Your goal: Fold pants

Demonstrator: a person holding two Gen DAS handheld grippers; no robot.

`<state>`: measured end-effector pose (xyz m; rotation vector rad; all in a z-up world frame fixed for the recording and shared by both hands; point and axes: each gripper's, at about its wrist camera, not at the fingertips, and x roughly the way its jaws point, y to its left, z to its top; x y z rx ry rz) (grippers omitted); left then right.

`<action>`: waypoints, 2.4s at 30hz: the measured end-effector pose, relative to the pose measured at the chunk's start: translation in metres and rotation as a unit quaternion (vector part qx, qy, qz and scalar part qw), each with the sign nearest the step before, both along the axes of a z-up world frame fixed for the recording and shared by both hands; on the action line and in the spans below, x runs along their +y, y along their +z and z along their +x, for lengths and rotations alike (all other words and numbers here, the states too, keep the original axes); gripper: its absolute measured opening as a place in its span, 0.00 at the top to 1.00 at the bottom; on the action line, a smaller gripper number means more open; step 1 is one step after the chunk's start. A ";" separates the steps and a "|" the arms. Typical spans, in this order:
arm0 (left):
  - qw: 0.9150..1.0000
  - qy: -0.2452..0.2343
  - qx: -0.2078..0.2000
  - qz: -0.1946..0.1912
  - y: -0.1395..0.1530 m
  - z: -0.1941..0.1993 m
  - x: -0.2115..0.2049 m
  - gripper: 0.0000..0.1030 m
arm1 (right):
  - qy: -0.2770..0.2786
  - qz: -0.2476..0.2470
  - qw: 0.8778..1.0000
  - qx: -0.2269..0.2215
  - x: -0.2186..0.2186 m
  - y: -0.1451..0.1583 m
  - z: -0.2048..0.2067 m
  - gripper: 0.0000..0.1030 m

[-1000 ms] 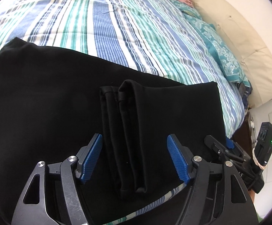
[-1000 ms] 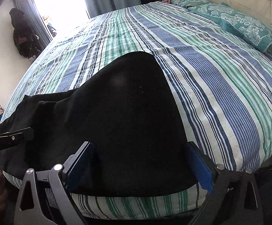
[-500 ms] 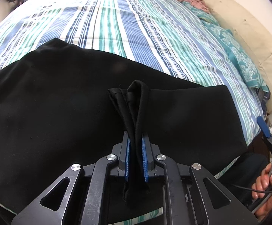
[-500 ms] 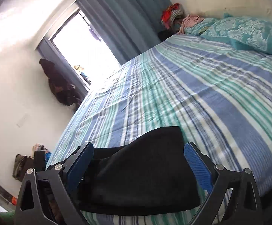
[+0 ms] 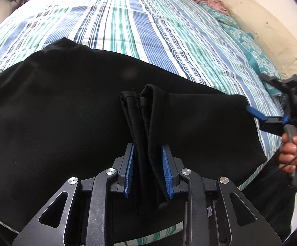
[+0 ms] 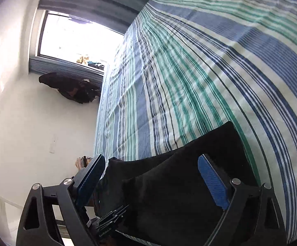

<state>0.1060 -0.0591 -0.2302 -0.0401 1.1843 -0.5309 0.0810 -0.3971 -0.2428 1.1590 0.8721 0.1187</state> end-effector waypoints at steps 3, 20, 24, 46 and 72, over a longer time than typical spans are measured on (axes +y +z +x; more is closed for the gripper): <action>1.000 0.012 0.005 -0.013 0.010 0.000 0.015 0.66 | 0.029 -0.028 0.998 0.047 0.003 -0.027 0.011 0.23; 0.998 -0.016 -0.033 -0.049 0.028 -0.033 0.028 0.43 | 0.003 0.018 1.000 -0.013 0.045 0.027 -0.097 0.17; 0.998 0.014 -0.018 -0.050 0.022 -0.024 0.039 0.33 | -0.002 -0.063 0.998 -0.026 0.052 0.035 -0.077 0.02; 0.969 0.153 0.181 0.074 -0.034 0.121 0.307 0.00 | 0.006 -0.257 0.965 -0.060 0.081 0.038 -0.084 0.06; 0.973 0.165 0.105 -0.121 0.108 0.041 0.205 0.83 | -0.054 -0.206 0.973 -0.090 0.053 0.046 -0.093 0.06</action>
